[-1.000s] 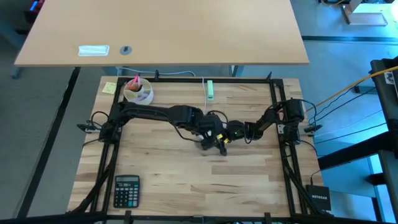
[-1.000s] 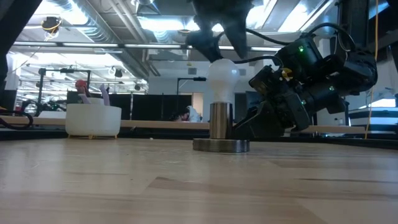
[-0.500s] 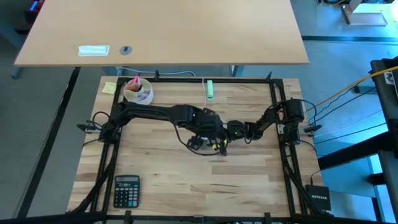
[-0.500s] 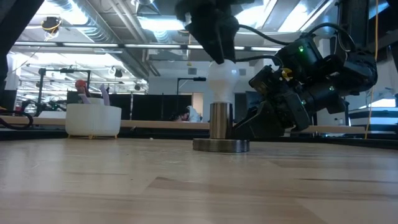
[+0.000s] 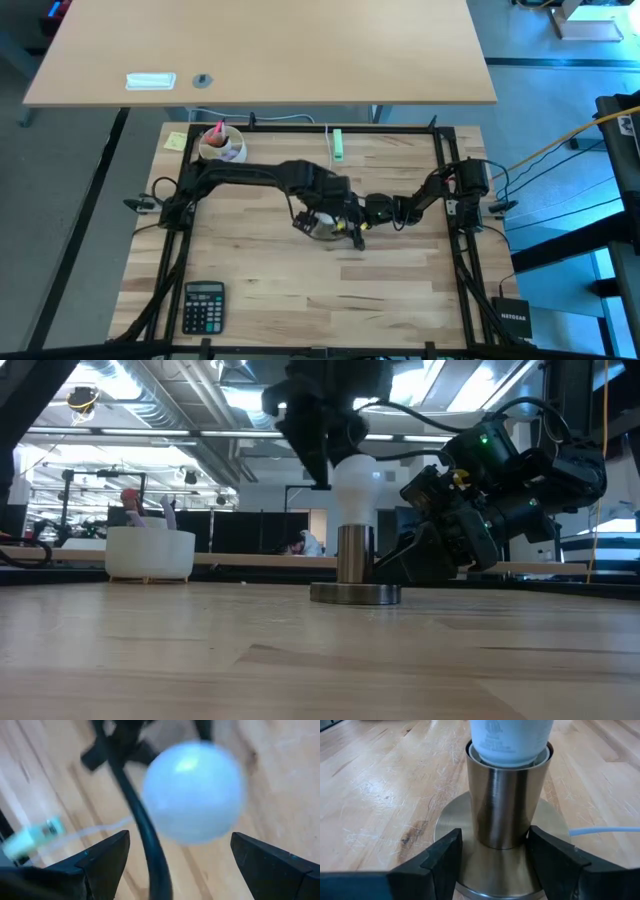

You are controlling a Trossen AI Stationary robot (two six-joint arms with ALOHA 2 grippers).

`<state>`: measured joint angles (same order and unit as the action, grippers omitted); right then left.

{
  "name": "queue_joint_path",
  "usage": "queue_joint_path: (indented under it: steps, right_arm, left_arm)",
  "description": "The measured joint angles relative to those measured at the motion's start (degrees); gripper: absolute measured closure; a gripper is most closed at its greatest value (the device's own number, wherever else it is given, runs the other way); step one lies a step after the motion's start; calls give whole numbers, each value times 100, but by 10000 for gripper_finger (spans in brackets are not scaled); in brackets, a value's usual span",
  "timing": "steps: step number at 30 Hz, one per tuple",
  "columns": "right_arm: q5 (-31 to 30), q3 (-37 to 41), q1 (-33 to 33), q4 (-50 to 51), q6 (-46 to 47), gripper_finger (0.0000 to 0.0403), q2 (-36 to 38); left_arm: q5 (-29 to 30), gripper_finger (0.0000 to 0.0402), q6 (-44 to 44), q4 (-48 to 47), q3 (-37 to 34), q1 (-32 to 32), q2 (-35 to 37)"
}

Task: Screw lightbulb
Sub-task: Remove the lightbulb from the lamp

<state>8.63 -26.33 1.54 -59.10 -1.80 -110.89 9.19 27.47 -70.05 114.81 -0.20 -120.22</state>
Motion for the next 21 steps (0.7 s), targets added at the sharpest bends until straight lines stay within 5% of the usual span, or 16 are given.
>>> queue_joint_path:
  steps: [21]
  right_arm:
    - [5,2,-2,-6,-9,176,0]
  left_arm:
    - [-65,64,754,634,-3,-281,-101]
